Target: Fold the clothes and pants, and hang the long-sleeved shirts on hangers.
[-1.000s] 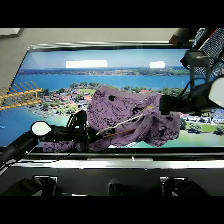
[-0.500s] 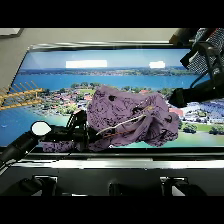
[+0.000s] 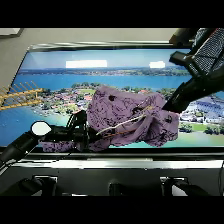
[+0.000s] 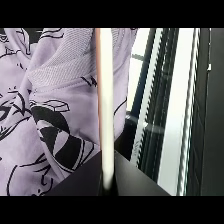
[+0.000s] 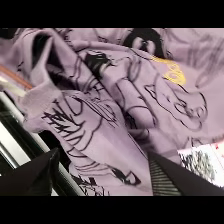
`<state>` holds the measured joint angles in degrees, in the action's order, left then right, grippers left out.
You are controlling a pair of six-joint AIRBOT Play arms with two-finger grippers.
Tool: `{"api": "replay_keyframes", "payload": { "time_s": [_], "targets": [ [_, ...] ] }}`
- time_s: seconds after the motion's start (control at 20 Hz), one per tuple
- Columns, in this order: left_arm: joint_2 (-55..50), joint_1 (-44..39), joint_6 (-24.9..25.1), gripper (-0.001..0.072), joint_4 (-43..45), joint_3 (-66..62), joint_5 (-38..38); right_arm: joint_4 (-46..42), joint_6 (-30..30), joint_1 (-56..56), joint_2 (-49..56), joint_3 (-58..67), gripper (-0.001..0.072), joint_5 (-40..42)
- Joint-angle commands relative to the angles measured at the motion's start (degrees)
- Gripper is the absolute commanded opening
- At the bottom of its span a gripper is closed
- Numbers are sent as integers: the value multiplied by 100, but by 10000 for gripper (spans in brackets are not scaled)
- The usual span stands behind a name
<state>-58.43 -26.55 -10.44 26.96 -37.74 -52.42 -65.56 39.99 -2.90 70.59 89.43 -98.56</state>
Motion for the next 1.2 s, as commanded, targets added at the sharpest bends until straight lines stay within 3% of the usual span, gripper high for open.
{"api": "replay_keyframes", "payload": {
  "time_s": [0.0,0.55,0.9,1.0,1.1,1.15],
  "targets": [
    [0,2,0,30,2,-4,-2,450,-1394,-7,269,-166,563,-396],
    [0,2,-2,30,2,-4,-2,841,-2885,-7,328,-1019,544,-111],
    [0,2,0,30,4,-4,-2,1174,-3145,-4,459,-1029,541,-20],
    [0,2,0,30,2,-4,-2,1283,-3145,0,601,-1029,521,-96],
    [0,2,0,30,2,-4,-2,1274,-3143,35,708,-1029,456,-166],
    [0,2,0,30,2,-4,-2,1303,-3141,85,750,-1029,388,-173]
  ]
}}
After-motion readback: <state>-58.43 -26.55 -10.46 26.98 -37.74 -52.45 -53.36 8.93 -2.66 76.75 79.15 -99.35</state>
